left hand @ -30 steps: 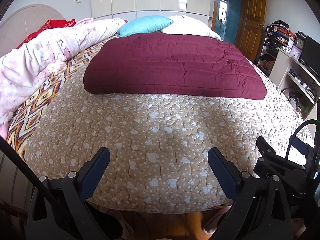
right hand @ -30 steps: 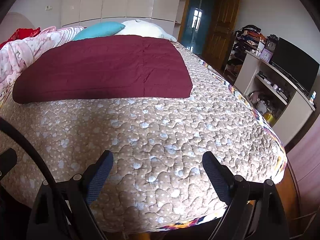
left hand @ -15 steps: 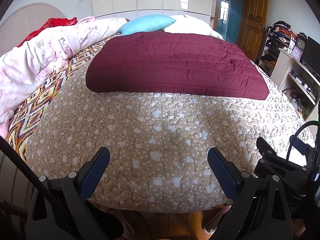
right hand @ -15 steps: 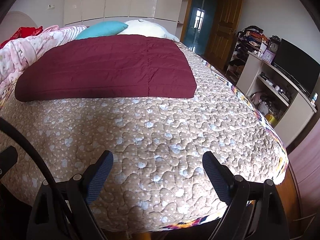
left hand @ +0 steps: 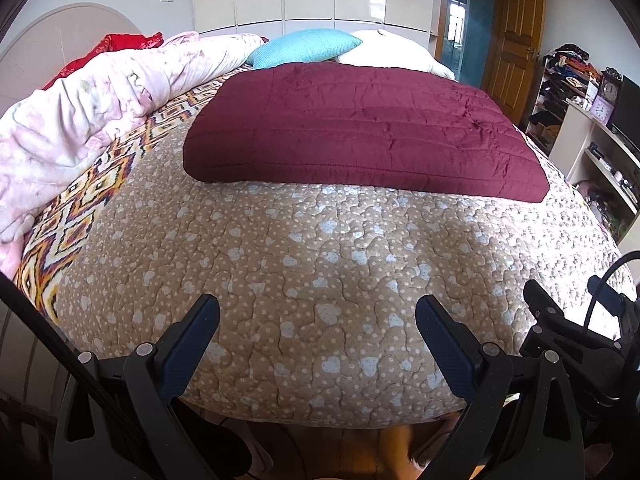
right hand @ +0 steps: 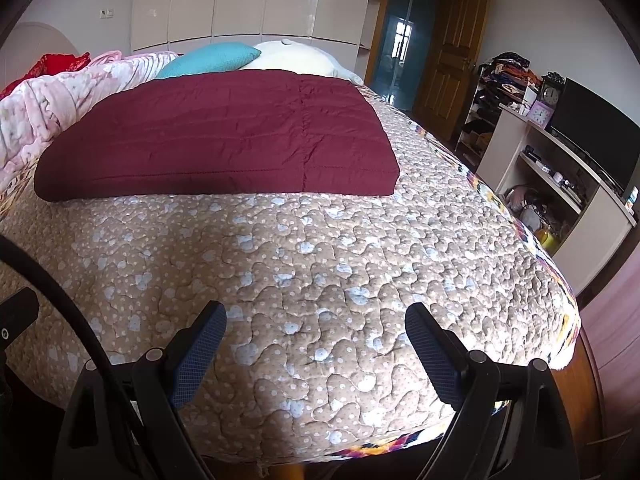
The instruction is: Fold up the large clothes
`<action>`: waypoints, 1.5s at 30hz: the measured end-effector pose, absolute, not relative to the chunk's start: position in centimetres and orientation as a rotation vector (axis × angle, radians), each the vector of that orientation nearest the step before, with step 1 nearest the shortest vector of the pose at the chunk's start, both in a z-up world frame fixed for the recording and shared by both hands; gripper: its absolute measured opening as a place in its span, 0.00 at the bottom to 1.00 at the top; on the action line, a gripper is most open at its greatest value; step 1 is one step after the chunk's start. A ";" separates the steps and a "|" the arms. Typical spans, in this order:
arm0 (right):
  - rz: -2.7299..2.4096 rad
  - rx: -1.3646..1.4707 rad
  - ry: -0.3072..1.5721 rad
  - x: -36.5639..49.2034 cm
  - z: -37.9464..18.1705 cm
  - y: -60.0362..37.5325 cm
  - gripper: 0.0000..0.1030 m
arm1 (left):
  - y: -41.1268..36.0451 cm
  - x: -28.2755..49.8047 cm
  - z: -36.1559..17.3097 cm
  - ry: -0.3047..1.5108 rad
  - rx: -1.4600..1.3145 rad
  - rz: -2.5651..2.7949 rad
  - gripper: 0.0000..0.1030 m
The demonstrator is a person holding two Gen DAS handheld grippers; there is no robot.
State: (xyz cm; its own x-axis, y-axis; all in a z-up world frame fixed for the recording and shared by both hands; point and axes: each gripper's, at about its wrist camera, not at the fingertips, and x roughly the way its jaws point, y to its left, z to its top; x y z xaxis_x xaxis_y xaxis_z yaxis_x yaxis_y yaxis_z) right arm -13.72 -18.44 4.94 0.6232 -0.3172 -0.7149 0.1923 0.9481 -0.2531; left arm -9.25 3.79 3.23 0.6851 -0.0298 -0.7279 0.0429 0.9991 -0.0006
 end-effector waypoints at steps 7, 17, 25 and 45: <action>-0.279 -0.159 0.838 -13.9 5.0 -18.1 0.91 | 4.5 -9.1 3.1 0.810 0.004 -0.023 0.95; -0.260 -0.181 0.842 -13.9 4.6 -17.4 0.91 | 5.1 -9.0 2.8 0.808 -0.006 -0.015 0.95; -0.267 -0.216 0.833 -14.0 4.6 -17.1 0.92 | 5.3 -9.0 2.6 0.810 -0.013 -0.011 0.95; -0.286 -0.214 0.814 -14.1 4.9 -17.7 0.92 | 5.5 -9.0 2.4 0.810 -0.015 0.000 0.95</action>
